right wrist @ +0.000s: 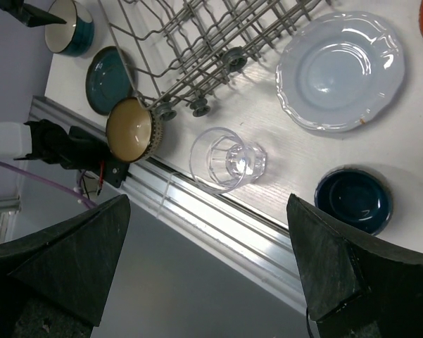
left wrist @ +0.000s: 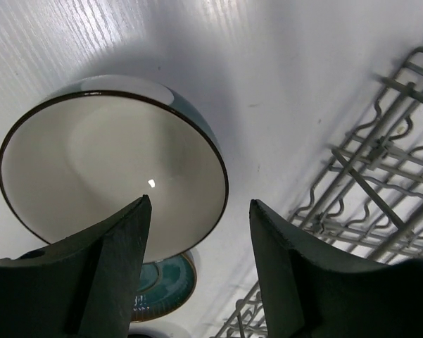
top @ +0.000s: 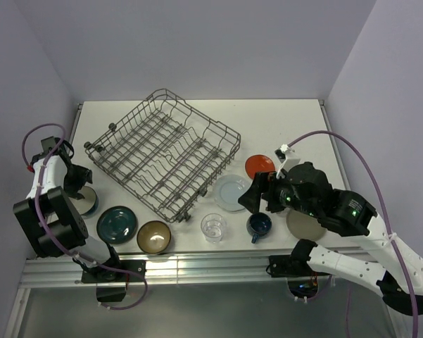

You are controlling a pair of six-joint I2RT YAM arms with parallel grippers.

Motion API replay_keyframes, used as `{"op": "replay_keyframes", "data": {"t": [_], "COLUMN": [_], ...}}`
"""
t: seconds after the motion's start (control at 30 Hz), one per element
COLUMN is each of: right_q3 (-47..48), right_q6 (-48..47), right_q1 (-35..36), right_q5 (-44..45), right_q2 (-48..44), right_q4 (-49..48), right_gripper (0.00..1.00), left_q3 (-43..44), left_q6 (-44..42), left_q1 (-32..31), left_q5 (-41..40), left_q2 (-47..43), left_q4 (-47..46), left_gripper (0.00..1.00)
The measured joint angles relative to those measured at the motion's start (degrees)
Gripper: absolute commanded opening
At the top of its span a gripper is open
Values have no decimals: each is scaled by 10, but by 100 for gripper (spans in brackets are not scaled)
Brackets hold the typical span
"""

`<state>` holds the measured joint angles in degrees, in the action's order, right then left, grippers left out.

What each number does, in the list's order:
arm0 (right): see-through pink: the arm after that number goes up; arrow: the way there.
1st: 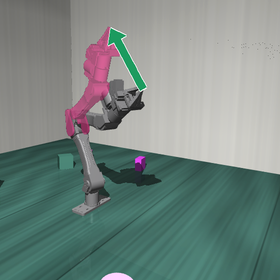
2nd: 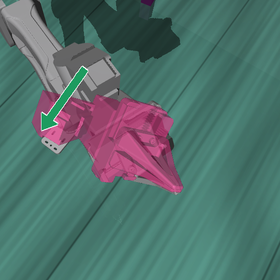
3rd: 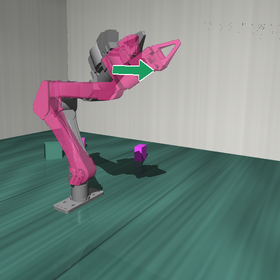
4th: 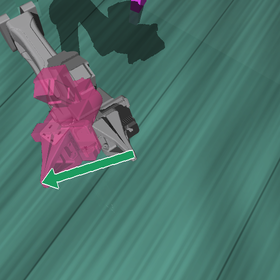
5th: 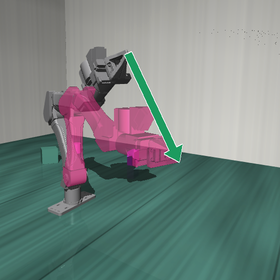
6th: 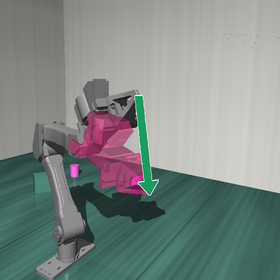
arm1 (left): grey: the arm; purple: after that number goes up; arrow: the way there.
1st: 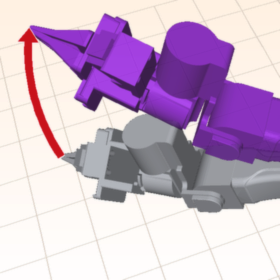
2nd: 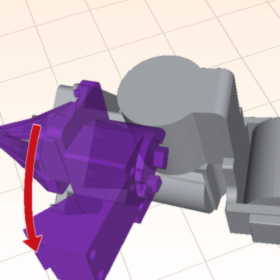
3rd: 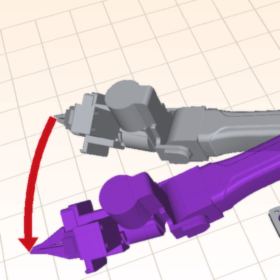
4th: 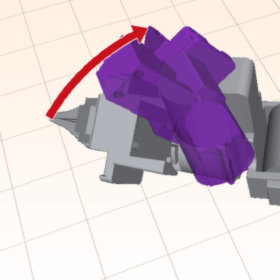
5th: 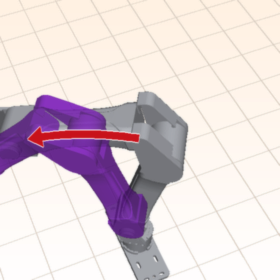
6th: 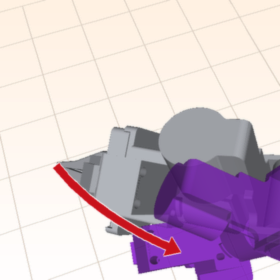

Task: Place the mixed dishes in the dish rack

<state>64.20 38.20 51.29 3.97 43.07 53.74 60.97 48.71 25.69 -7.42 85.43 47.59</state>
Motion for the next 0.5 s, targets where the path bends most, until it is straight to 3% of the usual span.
{"op": "replay_keyframes", "data": {"t": [0.2, 0.5], "right_q3": [-14, -15], "right_q6": [-15, -34], "right_q1": [-27, -50], "right_q5": [-7, -7], "right_q2": [-24, -40], "right_q4": [10, 28], "right_gripper": [100, 100], "left_q3": [-2, -2], "left_q6": [0, -1], "left_q1": [1, 1], "left_q5": [-5, -5], "left_q2": [28, 76], "left_q4": [-14, -35], "left_gripper": [59, 30]}}
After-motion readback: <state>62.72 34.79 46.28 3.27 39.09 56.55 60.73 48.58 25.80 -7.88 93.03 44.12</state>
